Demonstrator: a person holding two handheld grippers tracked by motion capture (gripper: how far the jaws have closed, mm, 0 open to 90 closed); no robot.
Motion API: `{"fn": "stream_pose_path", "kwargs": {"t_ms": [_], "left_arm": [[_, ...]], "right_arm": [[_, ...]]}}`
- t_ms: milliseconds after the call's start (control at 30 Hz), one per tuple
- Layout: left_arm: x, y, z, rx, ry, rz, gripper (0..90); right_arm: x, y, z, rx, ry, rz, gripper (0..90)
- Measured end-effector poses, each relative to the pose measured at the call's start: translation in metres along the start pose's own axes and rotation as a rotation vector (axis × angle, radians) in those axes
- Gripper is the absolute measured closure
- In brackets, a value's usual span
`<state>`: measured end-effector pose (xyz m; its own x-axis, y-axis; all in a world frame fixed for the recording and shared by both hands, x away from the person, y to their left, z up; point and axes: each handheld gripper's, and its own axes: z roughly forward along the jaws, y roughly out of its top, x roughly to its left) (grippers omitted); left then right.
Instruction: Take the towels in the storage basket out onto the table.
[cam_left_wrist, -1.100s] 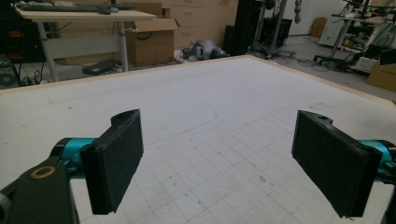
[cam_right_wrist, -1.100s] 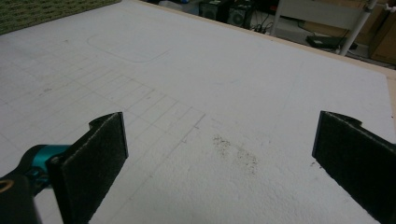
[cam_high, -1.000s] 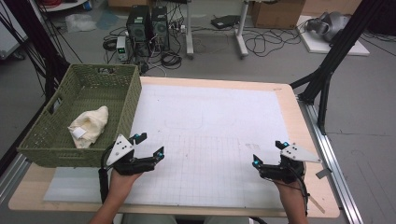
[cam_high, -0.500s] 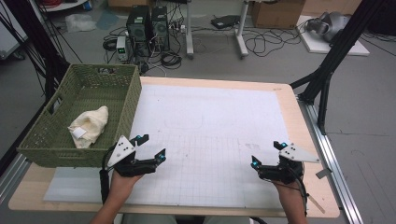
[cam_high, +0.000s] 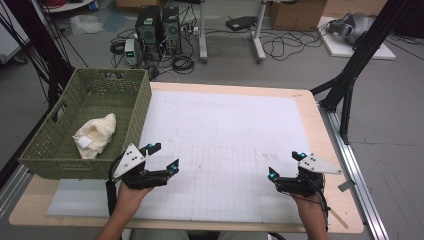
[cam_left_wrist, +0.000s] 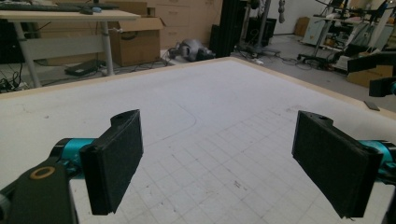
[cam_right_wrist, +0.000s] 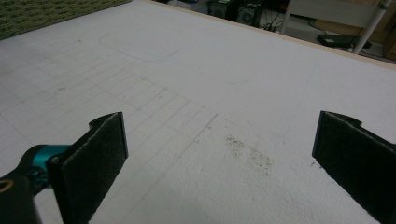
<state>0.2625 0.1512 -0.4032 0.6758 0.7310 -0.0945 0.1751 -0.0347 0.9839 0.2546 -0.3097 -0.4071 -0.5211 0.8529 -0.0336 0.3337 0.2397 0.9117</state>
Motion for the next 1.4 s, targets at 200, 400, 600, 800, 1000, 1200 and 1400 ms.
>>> {"fn": "stream_pose_path", "kwargs": {"t_ms": [200,400,600,800,1000,1200,1400], "left_arm": [[0.002,0.015,-0.005,-0.01,-0.005,-0.012,17.1],[0.01,0.038,-0.017,-0.035,-0.005,-0.013,17.3],[0.029,0.059,-0.032,-0.041,0.011,0.004,17.6],[0.053,0.09,-0.049,-0.048,0.038,0.039,17.6],[0.084,0.105,-0.059,-0.033,0.087,0.045,17.6],[0.123,0.103,-0.06,0.032,0.139,0.0,17.4],[0.165,0.095,-0.058,0.11,0.19,-0.049,17.8]], "right_arm": [[0.0,0.0,0.001,0.003,0.003,-0.003,2.5],[-0.001,-0.001,0.001,0.005,0.002,0.0,2.5],[0.0,0.0,0.002,0.007,0.003,-0.01,2.5],[0.0,0.0,0.003,0.01,0.006,-0.006,2.5],[0.0,-0.001,0.004,0.018,0.006,-0.003,2.5],[-0.001,-0.001,0.004,0.018,0.002,-0.005,2.5],[-0.001,-0.002,0.005,0.025,0.003,0.001,2.5]]}}
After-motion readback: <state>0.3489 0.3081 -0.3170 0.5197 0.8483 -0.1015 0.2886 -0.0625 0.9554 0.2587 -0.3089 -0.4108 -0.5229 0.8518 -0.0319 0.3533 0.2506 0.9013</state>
